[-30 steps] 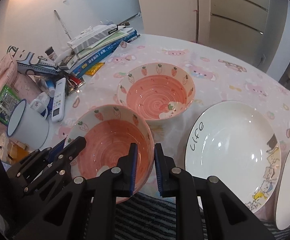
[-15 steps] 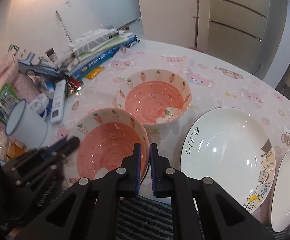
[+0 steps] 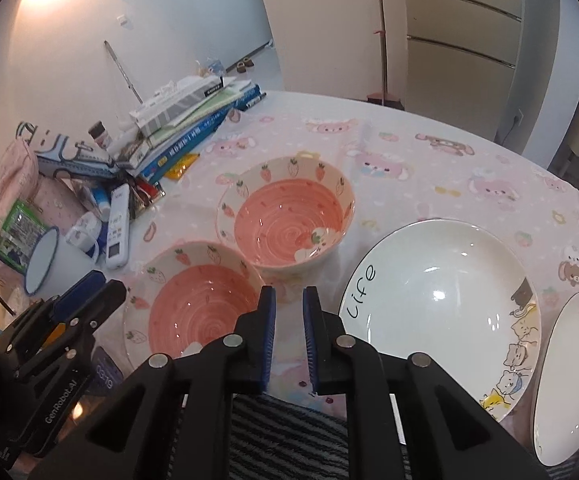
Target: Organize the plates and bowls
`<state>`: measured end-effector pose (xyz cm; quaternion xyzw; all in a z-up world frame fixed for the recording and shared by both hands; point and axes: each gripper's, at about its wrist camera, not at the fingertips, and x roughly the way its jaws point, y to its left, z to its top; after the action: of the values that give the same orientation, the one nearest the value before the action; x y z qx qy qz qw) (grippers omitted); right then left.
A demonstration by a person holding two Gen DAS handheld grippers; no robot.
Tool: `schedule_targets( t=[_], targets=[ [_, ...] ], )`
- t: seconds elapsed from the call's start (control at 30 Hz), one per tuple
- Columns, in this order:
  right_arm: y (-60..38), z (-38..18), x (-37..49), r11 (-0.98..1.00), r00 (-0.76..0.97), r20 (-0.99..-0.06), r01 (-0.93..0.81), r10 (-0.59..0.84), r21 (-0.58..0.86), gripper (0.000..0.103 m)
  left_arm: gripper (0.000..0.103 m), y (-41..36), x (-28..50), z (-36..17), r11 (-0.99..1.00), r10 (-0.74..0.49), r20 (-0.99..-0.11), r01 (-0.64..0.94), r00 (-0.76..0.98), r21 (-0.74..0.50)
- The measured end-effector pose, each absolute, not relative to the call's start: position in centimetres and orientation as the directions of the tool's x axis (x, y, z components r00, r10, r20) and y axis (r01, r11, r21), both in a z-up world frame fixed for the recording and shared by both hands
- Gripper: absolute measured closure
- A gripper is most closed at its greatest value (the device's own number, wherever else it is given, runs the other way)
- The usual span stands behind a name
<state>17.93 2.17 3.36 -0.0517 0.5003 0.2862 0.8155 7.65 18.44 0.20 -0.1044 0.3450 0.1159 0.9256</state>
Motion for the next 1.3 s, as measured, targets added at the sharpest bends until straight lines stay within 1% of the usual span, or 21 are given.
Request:
schedule_targets(
  t=[0.1,0.17,0.3,0.33,0.37,0.4,0.47,0.5,0.53,0.57,0.6,0.7,0.8,0.83,0.87,0.93,1.0,1.03,1.1,1.2,1.3],
  targets=[
    [1.4,4.9,17.9,0.833,0.366,-0.826,-0.513,0.429,0.206,0.089,0.055,18.3,7.4,2.9,0.954,0.163,-0.613,-0.282,0.773,-0.101],
    [0.8,6.2,18.0,0.837,0.391,-0.81,-0.507,0.437,0.206,0.088,0.039,17.9,7.4,4.7,0.958,0.174,-0.583,-0.274,0.794,-0.088],
    [0.0,9.4,18.7,0.835,0.435,-0.771,-0.504,0.465,0.22,0.088,0.016,16.7,7.8,9.0,0.97,0.189,-0.491,-0.239,0.85,-0.041],
    [-0.2,10.3,19.0,0.837,0.448,-0.76,-0.499,0.471,0.224,0.087,0.006,16.5,8.0,10.0,0.972,0.189,-0.463,-0.233,0.866,-0.04],
    [-0.5,11.3,19.3,0.84,0.466,-0.745,-0.491,0.477,0.23,0.086,0.001,16.4,8.3,10.9,0.973,0.186,-0.439,-0.228,0.879,-0.044],
    [-0.7,12.3,19.7,0.842,0.484,-0.728,-0.484,0.486,0.24,0.084,0.001,16.2,8.7,11.9,0.974,0.179,-0.413,-0.22,0.893,-0.052],
    [-1.1,13.7,20.4,0.839,0.515,-0.692,-0.479,0.506,0.257,0.073,0.001,16.2,9.8,12.9,0.973,0.17,-0.366,-0.214,0.915,-0.082],
    [-1.2,14.4,20.8,0.833,0.53,-0.669,-0.485,0.521,0.265,0.055,0.001,16.3,10.1,13.0,0.97,0.178,-0.333,-0.222,0.926,-0.101],
    [-1.2,14.7,21.2,0.824,0.54,-0.649,-0.502,0.536,0.263,0.031,0.001,16.5,10.6,12.5,0.959,0.214,-0.294,-0.257,0.932,-0.118],
    [-1.1,14.7,21.6,0.818,0.546,-0.638,-0.515,0.543,0.255,0.022,0.001,16.7,11.1,11.7,0.947,0.248,-0.296,-0.296,0.922,-0.127],
    [-1.0,14.2,22.0,0.827,0.556,-0.641,-0.506,0.529,0.244,0.021,0.001,17.0,11.9,10.7,0.939,0.256,-0.326,-0.314,0.91,-0.139],
    [-1.3,11.7,22.9,0.863,0.571,-0.67,-0.454,0.474,0.223,0.021,0.001,18.2,14.6,6.7,0.942,0.133,-0.423,-0.247,0.896,-0.226],
    [-0.8,8.6,24.2,0.874,0.52,-0.739,-0.445,0.428,0.192,0.021,0.001,19.3,17.8,3.7,0.942,0.086,-0.546,-0.246,0.833,-0.227],
    [-0.8,7.8,24.7,0.883,0.517,-0.75,-0.429,0.412,0.19,0.021,0.001,19.8,18.3,3.2,0.941,0.066,-0.564,-0.239,0.823,-0.239],
    [-0.9,7.3,25.1,0.889,0.517,-0.754,-0.413,0.405,0.195,0.021,0.001,20.6,18.8,2.8,0.938,0.063,-0.588,-0.249,0.807,-0.242],
    [-1.1,6.3,25.7,0.89,0.501,-0.764,-0.405,0.406,0.208,0.027,0.003,21.5,18.9,2.2,0.924,0.097,-0.618,-0.301,0.78,-0.235],
    [-1.1,5.4,26.2,0.879,0.462,-0.774,-0.404,0.433,0.251,0.034,0.01,22.0,19.5,1.9,0.919,0.079,-0.658,-0.31,0.749,-0.242],
    [-1.2,4.8,26.5,0.872,0.434,-0.778,-0.397,0.455,0.288,0.039,0.017,22.1,19.8,1.9,0.922,0.065,-0.681,-0.305,0.729,-0.239],
    [-1.4,3.9,26.9,0.86,0.397,-0.778,-0.377,0.486,0.345,0.043,0.03,22.1,21.4,2.4,0.936,0.05,-0.732,-0.288,0.68,-0.203],
    [-1.8,2.7,26.9,0.891,0.425,-0.788,-0.295,0.446,0.345,0.047,0.035,22.2,23.1,3.0,0.942,0.057,-0.76,-0.286,0.648,-0.173],
    [-1.6,2.2,27.0,0.872,0.411,-0.774,-0.317,0.482,0.374,0.053,0.054,22.6,23.4,2.0,0.936,0.016,-0.77,-0.281,0.637,-0.213]
  ],
)
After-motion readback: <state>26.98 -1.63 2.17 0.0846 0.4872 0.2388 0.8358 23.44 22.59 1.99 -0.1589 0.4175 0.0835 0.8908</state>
